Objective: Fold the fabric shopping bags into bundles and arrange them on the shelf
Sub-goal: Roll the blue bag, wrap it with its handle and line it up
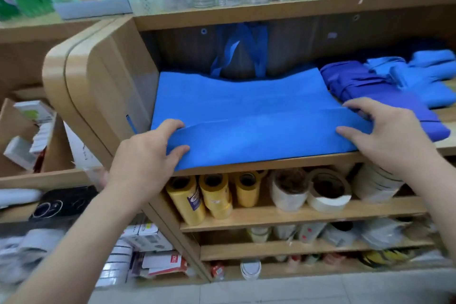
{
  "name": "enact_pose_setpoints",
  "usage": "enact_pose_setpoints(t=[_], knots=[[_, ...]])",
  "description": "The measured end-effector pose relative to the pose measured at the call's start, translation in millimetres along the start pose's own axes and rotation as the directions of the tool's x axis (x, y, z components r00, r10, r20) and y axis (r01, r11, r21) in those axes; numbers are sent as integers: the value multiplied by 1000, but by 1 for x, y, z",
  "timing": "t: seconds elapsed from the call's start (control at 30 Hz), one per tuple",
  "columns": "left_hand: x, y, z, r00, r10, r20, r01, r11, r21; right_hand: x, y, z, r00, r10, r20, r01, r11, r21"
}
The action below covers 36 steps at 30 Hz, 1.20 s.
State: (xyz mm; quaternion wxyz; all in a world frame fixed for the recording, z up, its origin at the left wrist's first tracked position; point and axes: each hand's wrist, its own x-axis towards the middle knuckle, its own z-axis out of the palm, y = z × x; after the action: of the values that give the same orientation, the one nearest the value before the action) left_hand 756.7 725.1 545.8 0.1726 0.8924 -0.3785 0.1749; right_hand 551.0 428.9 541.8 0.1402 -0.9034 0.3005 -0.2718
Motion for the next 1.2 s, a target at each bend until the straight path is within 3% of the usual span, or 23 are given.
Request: enact_pose_setpoints(t=[0.13, 0.2, 0.23, 0.3, 0.4, 0.47, 0.57, 0.63, 0.77, 0.93, 1.07, 1.2], knots=[[6, 0, 18, 980, 200, 24, -199, 941, 272, 1, -6, 15, 994, -105, 24, 107, 964, -242], [9, 1, 20, 958, 278, 71, -285, 893, 348, 0, -7, 23, 973, -228, 17, 219, 908, -356], [11, 1, 21, 936, 333, 115, -352, 864, 359, -1, -9, 27, 950, -309, 34, 296, 867, -400], [14, -4, 24, 872, 410, 269, -474, 844, 251, 0, -12, 31, 889, -404, 214, 456, 806, -376], [15, -13, 26, 838, 300, 455, -304, 950, -67, 5, -12, 25, 838, -240, 490, 358, 920, -161], [12, -17, 30, 821, 289, 492, -316, 948, -29, 8, -13, 20, 813, -260, 521, 331, 942, -45], [10, -15, 30, 830, 298, 471, -353, 935, 32, 8, -14, 15, 769, -251, 588, 393, 911, -126], [11, -12, 23, 850, 276, 448, -306, 952, -5, 8, -14, 13, 766, -286, 575, 450, 878, -163], [8, -14, 3, 861, 250, 444, -244, 967, -73, 14, -10, -2, 782, -310, 541, 380, 925, -19], [17, -14, -21, 846, 65, 529, -62, 998, -24, 24, -7, -18, 831, -163, 533, 190, 982, 3], [33, -2, -33, 832, 1, 555, -82, 989, 121, 44, -8, -28, 857, -76, 509, 139, 987, -86], [49, 10, -29, 887, -103, 450, -96, 912, 398, 60, -13, -28, 937, -10, 349, 51, 993, -109]])
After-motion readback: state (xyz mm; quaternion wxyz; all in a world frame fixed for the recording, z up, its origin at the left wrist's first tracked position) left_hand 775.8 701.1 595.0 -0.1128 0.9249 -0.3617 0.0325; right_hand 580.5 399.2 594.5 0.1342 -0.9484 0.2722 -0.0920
